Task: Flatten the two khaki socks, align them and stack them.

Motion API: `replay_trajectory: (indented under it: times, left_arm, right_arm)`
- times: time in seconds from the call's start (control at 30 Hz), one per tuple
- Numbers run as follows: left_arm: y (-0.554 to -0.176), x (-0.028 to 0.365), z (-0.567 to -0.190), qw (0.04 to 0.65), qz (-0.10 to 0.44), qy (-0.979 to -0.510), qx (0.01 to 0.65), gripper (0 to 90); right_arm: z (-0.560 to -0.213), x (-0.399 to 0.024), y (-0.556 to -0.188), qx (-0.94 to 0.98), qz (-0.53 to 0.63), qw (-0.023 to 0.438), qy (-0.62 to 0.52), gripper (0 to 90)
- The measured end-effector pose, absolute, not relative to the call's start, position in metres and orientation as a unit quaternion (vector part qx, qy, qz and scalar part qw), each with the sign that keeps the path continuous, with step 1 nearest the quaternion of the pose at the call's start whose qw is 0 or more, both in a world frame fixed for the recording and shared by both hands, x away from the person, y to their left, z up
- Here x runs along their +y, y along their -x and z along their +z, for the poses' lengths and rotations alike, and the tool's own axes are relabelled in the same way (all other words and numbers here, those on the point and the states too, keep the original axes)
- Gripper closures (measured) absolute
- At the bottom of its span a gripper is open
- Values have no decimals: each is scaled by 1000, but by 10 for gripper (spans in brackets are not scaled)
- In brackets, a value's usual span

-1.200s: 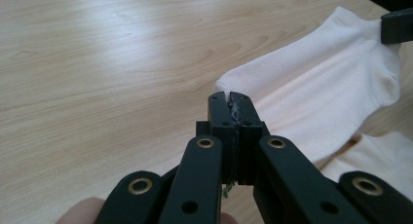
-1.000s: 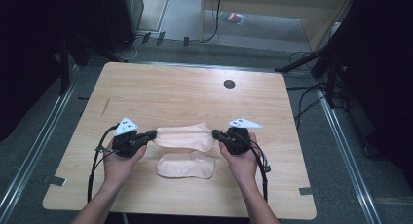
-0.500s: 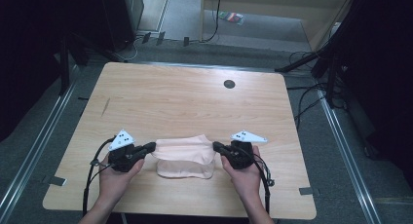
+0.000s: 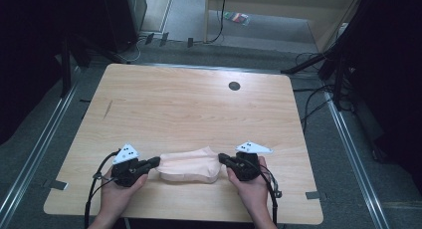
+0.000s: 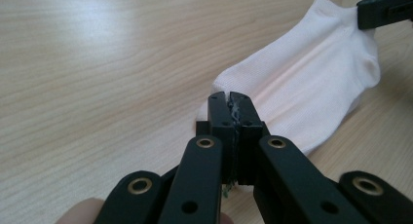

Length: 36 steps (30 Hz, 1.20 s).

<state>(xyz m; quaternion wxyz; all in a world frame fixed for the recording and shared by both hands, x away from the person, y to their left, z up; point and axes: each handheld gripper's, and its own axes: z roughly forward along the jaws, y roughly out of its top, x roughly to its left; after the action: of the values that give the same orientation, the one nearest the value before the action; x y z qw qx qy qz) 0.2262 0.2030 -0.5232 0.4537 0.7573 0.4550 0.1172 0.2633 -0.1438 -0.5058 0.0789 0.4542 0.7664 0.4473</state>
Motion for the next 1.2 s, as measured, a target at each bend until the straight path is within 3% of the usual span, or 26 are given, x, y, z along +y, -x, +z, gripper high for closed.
replay_trajectory:
  times: [0.5, 0.57, 0.63, 0.7, 0.77, 0.8, 0.97, 1.2]
  left_arm:
    - [-226, 196, -537, 427, 112, -772, 457, 900]
    - [-228, 196, -540, 426, 93, -776, 455, 893]
    - [-228, 195, -543, 422, 93, -777, 458, 800]
    - [-228, 196, -543, 425, 104, -768, 467, 645]
    - [-229, 199, -541, 436, 109, -755, 477, 520]
    - [-230, 201, -540, 445, 104, -748, 480, 514]
    - [-237, 207, -541, 461, 65, -735, 493, 607]
    - [-240, 205, -544, 457, 37, -729, 508, 719]
  right_arm:
    - [-519, -141, -263, 777, 430, 79, -452, 895]
    - [-524, -140, -264, 783, 424, 72, -448, 890]
    - [-528, -139, -265, 786, 423, 72, -446, 822]
    - [-530, -138, -266, 786, 428, 77, -440, 569]
    - [-528, -139, -264, 781, 437, 82, -438, 517]
    - [-525, -140, -263, 777, 445, 79, -438, 517]
    - [-522, -144, -256, 760, 458, 70, -456, 544]
    - [-533, -142, -257, 757, 442, 36, -481, 653]
